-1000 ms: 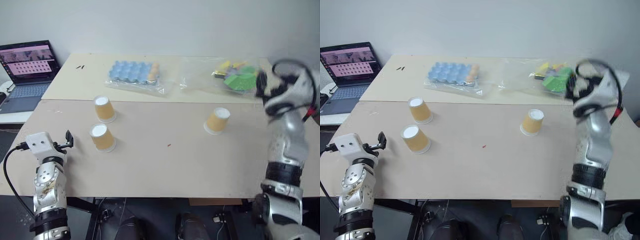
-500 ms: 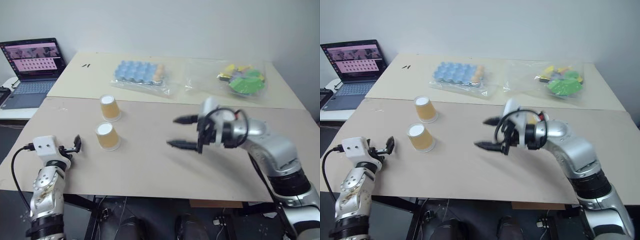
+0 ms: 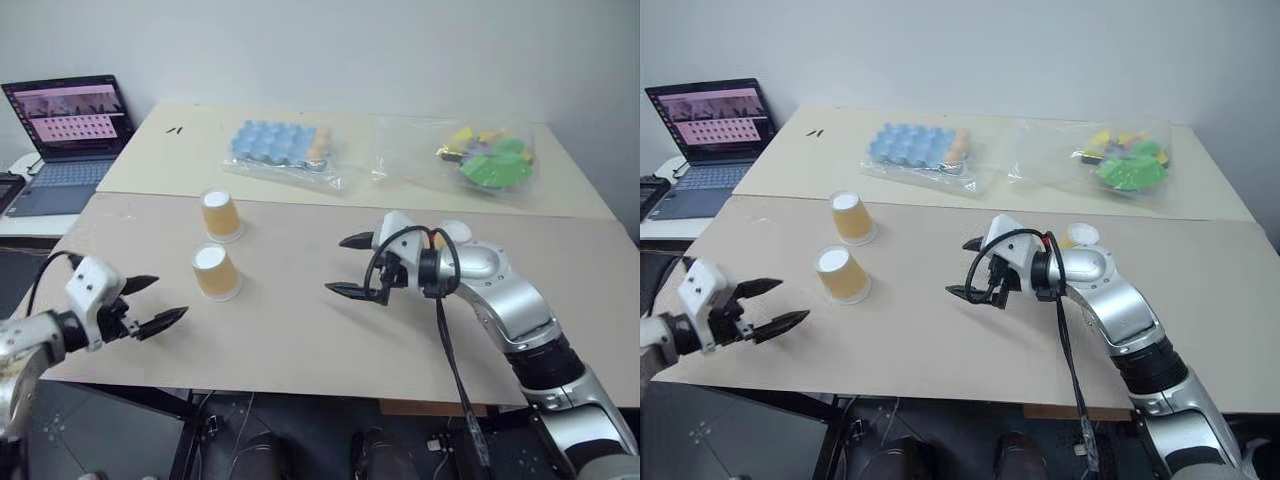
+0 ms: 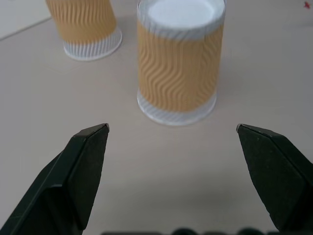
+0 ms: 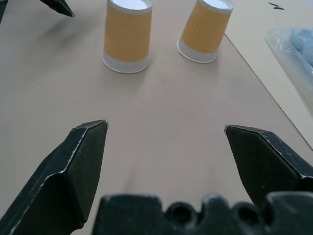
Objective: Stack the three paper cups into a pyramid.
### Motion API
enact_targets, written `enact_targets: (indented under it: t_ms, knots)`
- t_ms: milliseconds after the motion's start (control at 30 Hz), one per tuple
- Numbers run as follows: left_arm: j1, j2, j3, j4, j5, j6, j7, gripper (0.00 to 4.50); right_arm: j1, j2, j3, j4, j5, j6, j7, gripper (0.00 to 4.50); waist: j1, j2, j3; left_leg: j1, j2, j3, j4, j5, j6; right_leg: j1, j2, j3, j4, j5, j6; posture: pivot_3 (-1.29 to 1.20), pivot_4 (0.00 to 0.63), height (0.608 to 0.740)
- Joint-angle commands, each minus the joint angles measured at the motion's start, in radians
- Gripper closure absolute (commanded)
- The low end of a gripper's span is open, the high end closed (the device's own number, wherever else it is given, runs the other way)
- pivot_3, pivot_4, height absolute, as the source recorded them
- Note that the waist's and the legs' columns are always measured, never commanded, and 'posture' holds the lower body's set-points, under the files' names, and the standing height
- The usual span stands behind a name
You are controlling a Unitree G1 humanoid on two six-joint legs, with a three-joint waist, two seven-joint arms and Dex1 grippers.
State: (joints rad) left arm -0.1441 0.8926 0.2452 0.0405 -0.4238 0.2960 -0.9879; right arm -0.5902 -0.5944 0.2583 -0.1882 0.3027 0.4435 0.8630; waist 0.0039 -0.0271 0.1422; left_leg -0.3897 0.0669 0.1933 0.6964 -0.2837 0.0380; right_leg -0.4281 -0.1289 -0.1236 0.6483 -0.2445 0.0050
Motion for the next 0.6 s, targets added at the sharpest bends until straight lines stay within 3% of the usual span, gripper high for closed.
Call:
enact_targets:
  t_ms: [33,267,600]
  knots:
    - [-0.138,-0.049,-0.109,0.094,0.065,-0.066,-0.044,0.04,0.008,0.005,-0.056,-0.051,0.005,0.015,-0.026,0.0,0.0,0.0,0.0,0.0,-0.001,0.001,0.0,0.0,0.0,0.001,0.0,0.0,0.0,0.0,0.0,0.0,0.15,0.733]
    - [-0.257,-0.124,-0.2,0.161,0.101,-0.118,-0.106,0.04,0.03,0.005,-0.084,-0.099,0.011,0.058,-0.042,0.0,-0.026,-0.001,0.0,-0.003,0.0,0.003,-0.001,0.0,0.0,-0.001,0.004,-0.001,0.0,0.0,0.0,0.0,0.15,0.733]
    - [-0.326,-0.155,-0.175,0.175,0.085,-0.097,-0.092,0.04,0.039,0.005,-0.088,-0.121,-0.008,0.089,-0.055,0.0,-0.021,-0.001,0.0,-0.002,0.001,-0.001,0.002,0.0,0.0,-0.001,0.003,0.0,0.0,0.0,0.001,0.0,0.15,0.733]
